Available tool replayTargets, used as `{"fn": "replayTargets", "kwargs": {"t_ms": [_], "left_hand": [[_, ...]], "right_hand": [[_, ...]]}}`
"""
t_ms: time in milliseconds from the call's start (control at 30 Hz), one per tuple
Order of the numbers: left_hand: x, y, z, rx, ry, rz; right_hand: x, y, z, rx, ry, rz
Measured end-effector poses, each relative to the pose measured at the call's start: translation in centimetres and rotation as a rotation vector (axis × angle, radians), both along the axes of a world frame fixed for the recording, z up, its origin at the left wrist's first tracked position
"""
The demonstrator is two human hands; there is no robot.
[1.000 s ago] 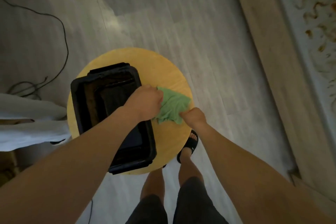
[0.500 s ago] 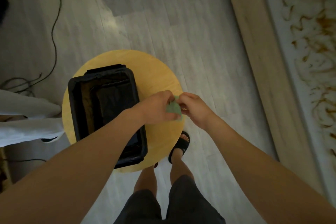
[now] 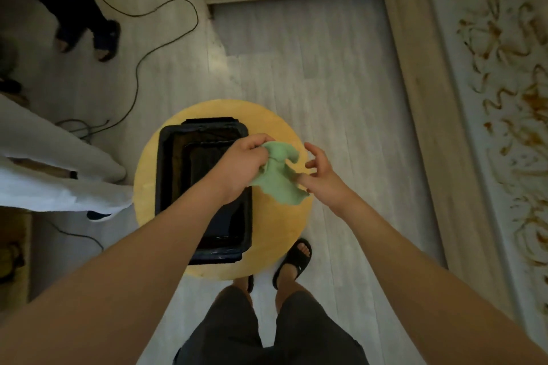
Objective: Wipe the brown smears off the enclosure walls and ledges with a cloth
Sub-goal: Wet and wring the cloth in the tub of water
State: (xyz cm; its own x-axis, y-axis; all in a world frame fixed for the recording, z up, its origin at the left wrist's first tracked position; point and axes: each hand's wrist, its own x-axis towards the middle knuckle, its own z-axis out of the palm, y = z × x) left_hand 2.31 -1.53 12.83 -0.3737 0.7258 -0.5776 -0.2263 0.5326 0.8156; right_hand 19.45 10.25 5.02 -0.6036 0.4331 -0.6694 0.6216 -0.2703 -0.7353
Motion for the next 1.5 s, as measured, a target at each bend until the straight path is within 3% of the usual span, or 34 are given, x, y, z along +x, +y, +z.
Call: {"fn": "replayTargets", "kwargs": {"t_ms": [267,367,467,533,600,767,833,1000,1133,1367,1500], "left_hand": [[-5.7,-5.0,1.6,0.153,-0.463,0.172],[-8.8,-7.2,-0.3,0.179,-0.582,0.330],[-11.6,-9.2,-4.1,-0.050,-0.353,0.360],[-13.3,-10.6,-6.3,-0.313,-0.045,0.195],[-14.5,-11.6,-8.4,-0.413,0.122,0.001],[-15.5,-11.5,-11.7,-0.478,0.313,-0.370],[-15.0,-11.4,-12.4,-0.508,0.303,-0.412],[-13.8,-11.3,-13.9,-0.496,0.017,-0.196],[-12.9,-10.8,-17.0,-0.532,-0.033,-0.044],[-11.7,-11.7,-20.9,-0.574,-0.278,0.252],[-11.2,-11.7,-22.2,-0.550,-0.434,0.403]], "right_hand": [[-6.3,-4.4,0.4,-0.316,0.073,0.093],[-8.1,-6.3,-0.2,-0.246,0.065,0.070],[-10.2,-7.8,0.2,0.042,-0.069,-0.025],[-11.6,-8.8,-0.2,0.185,-0.125,-0.048],[-13.1,-9.8,-0.8,0.205,-0.176,0.015],[-16.1,-12.1,-3.3,0.325,-0.293,0.284],[-17.3,-12.9,-4.5,0.335,-0.348,0.377],[-19.1,-14.0,-8.4,0.237,-0.456,0.302],[-19.4,-14.1,-12.2,0.189,-0.542,0.177],[-20.0,-14.8,-15.8,0.033,-0.534,0.005],[-19.8,-15.3,-14.5,-0.100,-0.457,-0.075]]}}
